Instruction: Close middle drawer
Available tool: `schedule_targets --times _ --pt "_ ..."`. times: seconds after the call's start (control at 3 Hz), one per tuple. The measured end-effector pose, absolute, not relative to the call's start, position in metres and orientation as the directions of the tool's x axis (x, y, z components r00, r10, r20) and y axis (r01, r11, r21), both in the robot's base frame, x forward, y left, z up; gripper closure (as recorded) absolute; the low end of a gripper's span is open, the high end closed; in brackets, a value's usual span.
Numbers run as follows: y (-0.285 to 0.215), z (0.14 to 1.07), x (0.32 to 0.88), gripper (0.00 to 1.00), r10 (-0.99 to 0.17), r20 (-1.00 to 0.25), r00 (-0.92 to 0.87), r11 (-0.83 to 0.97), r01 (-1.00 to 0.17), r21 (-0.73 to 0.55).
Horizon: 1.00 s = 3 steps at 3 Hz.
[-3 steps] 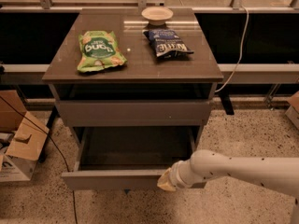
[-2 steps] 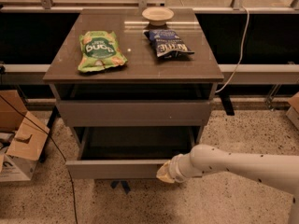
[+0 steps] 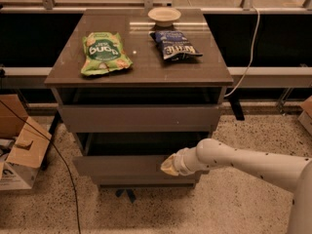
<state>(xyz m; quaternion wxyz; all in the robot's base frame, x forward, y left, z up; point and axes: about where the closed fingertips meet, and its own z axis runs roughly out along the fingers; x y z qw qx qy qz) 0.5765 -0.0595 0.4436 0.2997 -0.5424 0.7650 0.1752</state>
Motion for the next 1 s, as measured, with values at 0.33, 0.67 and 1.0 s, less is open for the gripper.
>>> schedule_targets --times 0.33,0.67,1.0 --pt "-0.0581 0.4426 0.5953 0.21 -0.705 -0.669 -0.237 0.362 -0.931 -0.052" --pt "-0.0573 0.4429 0.5969 0.0 -0.704 -0.67 -0.236 0.363 -0.93 -0.053" --pt "-0.0573 0.4429 0.5969 0.0 -0.704 -0.67 -0.236 0.363 -0.93 -0.053"
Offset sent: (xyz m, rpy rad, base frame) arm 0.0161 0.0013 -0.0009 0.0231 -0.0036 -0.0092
